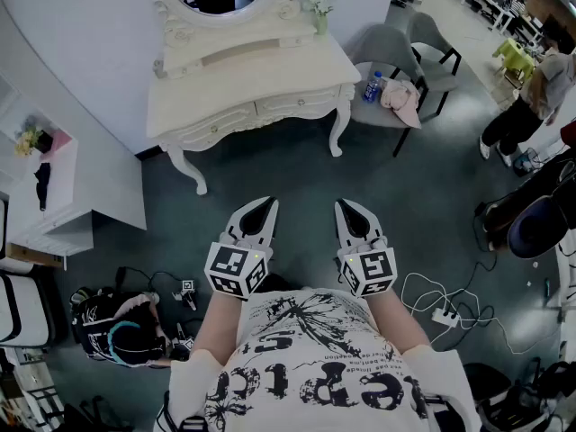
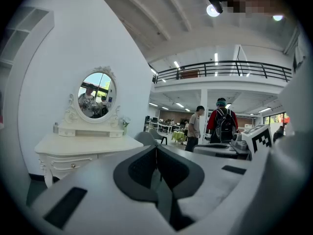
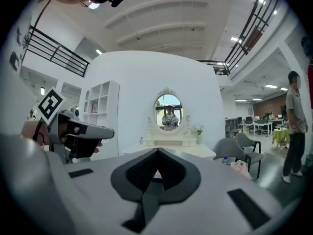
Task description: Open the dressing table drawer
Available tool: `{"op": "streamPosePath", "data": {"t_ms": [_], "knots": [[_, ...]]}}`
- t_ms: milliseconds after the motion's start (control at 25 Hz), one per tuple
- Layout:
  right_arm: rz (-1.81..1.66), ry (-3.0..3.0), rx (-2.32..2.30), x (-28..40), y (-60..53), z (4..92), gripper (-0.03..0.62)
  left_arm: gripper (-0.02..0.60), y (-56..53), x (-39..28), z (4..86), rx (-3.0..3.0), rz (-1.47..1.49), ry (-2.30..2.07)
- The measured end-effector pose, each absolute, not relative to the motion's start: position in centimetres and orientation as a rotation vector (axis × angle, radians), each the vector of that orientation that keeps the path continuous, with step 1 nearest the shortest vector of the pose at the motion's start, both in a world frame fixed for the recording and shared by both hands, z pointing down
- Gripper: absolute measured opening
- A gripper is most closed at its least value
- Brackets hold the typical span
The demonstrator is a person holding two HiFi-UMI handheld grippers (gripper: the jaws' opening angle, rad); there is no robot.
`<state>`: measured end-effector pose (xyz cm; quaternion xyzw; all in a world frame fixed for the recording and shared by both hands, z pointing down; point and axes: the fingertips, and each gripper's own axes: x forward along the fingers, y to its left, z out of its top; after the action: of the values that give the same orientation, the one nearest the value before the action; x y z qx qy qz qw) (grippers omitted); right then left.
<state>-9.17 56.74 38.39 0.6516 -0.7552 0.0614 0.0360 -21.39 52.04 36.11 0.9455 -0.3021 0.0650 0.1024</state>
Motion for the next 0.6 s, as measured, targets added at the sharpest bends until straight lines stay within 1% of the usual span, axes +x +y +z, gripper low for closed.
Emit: {"op": "streamPosePath", "data": {"t_ms": [600], "knots": [[0.215,-2.339,2.02,-7.9,57.2,39.0,0.017,0.02,52.4,-20.3,36.8,2.778,0.185,-0.896]]}}
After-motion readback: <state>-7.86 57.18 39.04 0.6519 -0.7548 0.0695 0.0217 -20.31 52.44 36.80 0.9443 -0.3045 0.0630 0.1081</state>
